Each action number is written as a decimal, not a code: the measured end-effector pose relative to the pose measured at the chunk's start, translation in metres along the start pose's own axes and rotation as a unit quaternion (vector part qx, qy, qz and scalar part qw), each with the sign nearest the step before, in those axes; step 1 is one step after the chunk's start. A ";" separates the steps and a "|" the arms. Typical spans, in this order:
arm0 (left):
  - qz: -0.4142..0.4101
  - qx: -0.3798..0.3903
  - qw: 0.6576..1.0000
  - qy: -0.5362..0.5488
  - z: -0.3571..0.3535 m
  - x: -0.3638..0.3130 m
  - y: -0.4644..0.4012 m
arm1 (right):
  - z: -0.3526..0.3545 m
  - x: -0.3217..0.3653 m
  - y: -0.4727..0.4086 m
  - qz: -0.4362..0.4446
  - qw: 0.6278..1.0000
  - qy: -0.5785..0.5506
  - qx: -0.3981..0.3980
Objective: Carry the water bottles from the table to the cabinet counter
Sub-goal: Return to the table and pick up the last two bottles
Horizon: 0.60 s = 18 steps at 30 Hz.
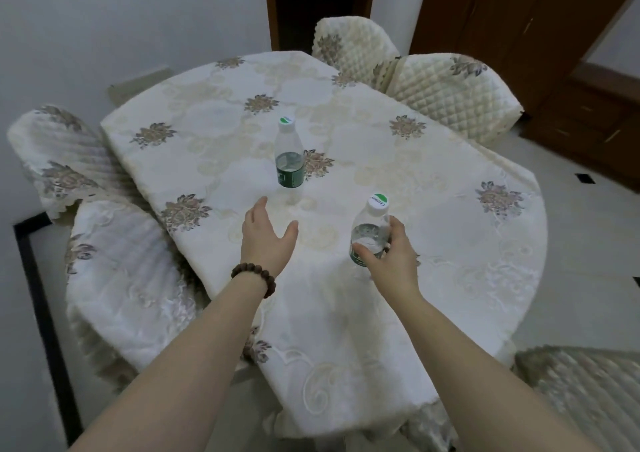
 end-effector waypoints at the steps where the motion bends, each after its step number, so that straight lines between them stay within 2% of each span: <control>1: 0.005 -0.004 1.000 0.012 -0.002 -0.001 -0.007 | 0.000 0.001 -0.007 -0.001 1.000 0.000 -0.004; 9: 0.051 0.008 0.997 0.054 -0.027 -0.013 -0.084 | -0.007 0.018 -0.053 -0.004 0.999 -0.026 -0.039; 18: 0.032 0.083 0.988 0.130 -0.076 -0.018 -0.166 | -0.026 0.011 -0.078 -0.033 0.995 -0.003 -0.094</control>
Point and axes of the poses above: each hand's wrist, its own y-axis away from the middle knuckle, its own z-axis out of the back of the hand, x = y × z, the point moved 5 cm from there along -y, towards the middle knuckle, and after that the axes turned 15 degrees about -x, right-handed, at the moved point
